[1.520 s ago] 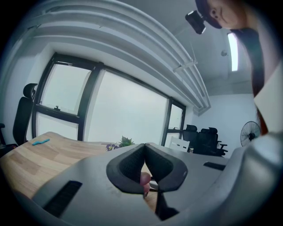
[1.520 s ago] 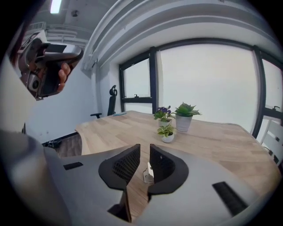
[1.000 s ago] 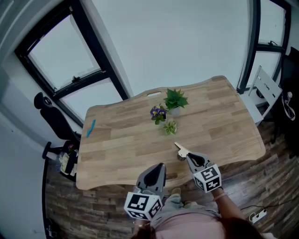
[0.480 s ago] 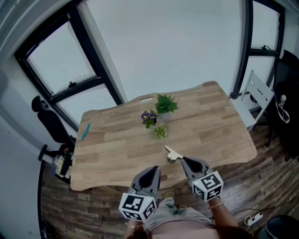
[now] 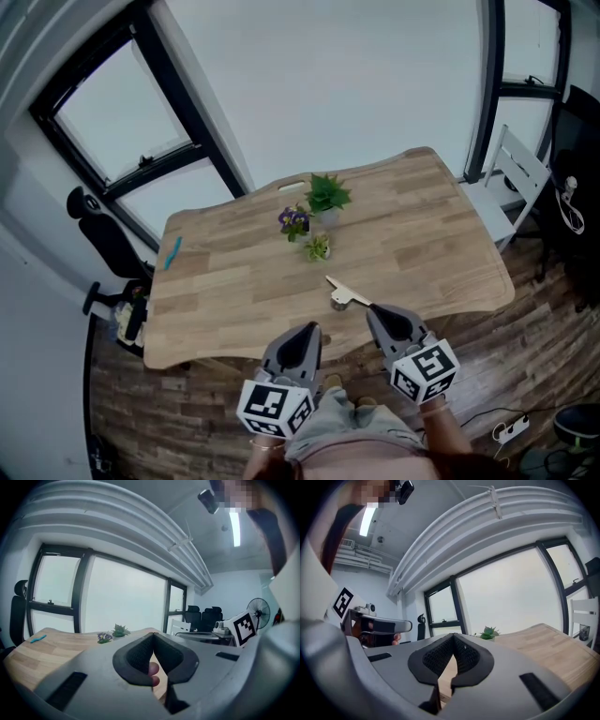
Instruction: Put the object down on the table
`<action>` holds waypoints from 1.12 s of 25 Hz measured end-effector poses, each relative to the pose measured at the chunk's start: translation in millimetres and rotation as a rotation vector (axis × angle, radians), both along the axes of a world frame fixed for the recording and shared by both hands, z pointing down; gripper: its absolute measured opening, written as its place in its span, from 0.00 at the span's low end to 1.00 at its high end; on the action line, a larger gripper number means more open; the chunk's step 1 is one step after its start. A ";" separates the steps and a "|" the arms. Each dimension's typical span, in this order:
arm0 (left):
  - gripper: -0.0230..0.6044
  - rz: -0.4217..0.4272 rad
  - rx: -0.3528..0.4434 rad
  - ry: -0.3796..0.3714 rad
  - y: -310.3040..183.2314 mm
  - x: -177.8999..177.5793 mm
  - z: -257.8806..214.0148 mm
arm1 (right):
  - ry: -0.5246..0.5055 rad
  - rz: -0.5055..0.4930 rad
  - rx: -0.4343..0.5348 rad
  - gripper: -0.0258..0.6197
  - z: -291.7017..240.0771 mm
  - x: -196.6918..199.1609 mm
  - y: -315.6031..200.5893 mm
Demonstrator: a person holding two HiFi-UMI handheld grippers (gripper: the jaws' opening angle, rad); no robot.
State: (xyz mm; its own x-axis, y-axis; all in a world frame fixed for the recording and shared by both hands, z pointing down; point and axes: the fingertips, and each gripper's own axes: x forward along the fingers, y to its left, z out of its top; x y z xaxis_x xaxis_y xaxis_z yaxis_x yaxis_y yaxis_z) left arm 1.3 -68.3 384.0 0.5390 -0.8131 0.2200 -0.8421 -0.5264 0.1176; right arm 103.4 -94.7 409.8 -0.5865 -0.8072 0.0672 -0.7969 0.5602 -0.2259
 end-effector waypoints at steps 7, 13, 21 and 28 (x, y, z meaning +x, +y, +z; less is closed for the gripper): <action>0.04 0.036 0.014 0.012 2.9 8.0 -8.9 | -0.116 0.058 -0.039 0.04 -4.2 8.4 -3.7; 0.04 0.081 0.030 0.019 -11.6 -0.8 -12.3 | -0.085 0.111 0.020 0.04 -14.8 0.2 -14.7; 0.04 0.093 0.047 0.050 -34.3 -29.5 -18.7 | 0.044 0.168 0.112 0.04 -27.7 -20.3 -32.2; 0.04 0.112 0.052 0.075 -49.2 -45.8 -18.5 | 0.086 0.204 0.121 0.04 -36.1 -28.0 -38.7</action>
State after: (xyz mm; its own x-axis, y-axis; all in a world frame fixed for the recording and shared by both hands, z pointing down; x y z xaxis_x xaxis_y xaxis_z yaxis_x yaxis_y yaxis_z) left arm -44.5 -117.5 365.6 0.6407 -0.7559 0.1345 -0.7673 -0.6240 0.1478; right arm 75.4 -133.4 373.6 -0.4067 -0.9135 0.0053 -0.9098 0.4045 -0.0928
